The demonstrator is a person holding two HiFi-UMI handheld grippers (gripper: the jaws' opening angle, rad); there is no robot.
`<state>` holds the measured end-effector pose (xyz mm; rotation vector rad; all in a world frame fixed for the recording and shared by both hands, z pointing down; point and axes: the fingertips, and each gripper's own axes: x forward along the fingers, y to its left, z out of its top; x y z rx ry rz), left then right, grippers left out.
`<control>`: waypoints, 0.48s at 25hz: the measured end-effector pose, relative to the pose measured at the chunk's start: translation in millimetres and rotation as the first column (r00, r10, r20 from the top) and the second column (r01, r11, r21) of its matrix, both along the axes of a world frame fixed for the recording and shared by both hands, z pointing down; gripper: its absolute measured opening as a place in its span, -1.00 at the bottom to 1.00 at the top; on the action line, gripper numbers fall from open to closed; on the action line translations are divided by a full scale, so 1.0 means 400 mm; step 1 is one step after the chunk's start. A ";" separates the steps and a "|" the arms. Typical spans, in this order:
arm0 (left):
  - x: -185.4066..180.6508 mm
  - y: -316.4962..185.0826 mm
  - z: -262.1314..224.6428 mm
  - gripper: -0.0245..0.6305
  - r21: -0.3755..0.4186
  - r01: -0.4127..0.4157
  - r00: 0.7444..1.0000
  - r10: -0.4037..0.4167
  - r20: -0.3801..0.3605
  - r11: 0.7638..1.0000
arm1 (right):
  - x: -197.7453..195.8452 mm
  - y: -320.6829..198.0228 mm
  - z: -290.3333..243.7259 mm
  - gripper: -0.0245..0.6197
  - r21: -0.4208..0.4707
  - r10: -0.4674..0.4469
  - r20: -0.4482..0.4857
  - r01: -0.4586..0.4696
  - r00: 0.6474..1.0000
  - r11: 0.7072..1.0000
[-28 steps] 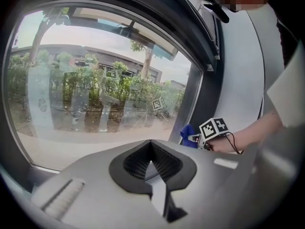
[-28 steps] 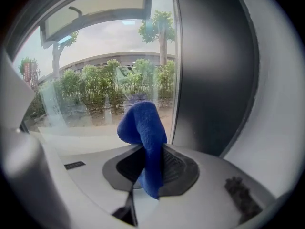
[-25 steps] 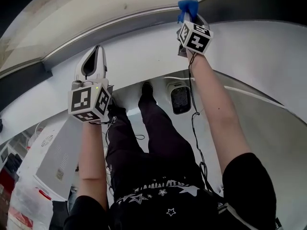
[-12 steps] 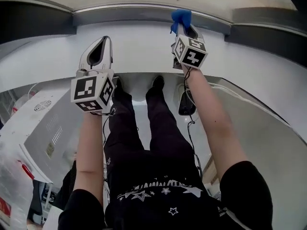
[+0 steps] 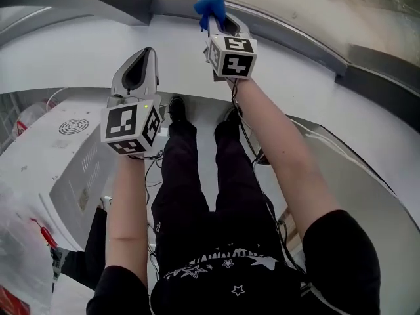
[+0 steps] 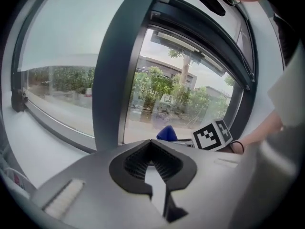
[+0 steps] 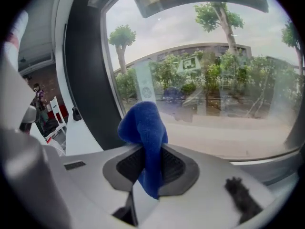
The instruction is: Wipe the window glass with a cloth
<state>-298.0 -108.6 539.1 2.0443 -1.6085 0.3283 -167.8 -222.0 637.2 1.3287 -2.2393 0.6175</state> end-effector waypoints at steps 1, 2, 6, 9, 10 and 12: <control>-0.022 -0.003 0.007 -0.90 -0.001 0.008 1.000 -0.008 -0.005 1.000 | -0.045 -0.008 0.006 -0.69 -0.001 -0.018 0.006 0.018 1.000 1.000; -0.041 -0.006 0.013 -0.90 -0.003 0.014 1.000 -0.015 -0.010 1.000 | -0.089 -0.018 0.012 -0.69 -0.005 -0.036 0.014 0.036 0.999 0.999; -0.078 -0.020 0.039 -0.90 -0.015 0.015 1.000 -0.016 -0.026 1.000 | -0.234 -0.064 0.023 -0.69 0.009 -0.114 0.021 0.114 0.993 0.993; -0.085 -0.029 0.050 -0.90 -0.021 0.009 0.999 -0.009 -0.035 1.000 | -0.295 -0.092 0.036 -0.69 0.012 -0.140 0.020 0.140 0.990 0.990; -0.086 -0.032 0.052 -0.90 -0.024 0.009 0.999 -0.010 -0.040 1.000 | -0.306 -0.099 0.044 -0.69 0.005 -0.145 0.019 0.145 0.989 0.989; -0.085 -0.037 0.054 -0.90 -0.027 0.005 0.999 -0.006 -0.044 1.000 | -0.318 -0.109 0.065 -0.69 -0.013 -0.157 0.010 0.157 0.988 0.988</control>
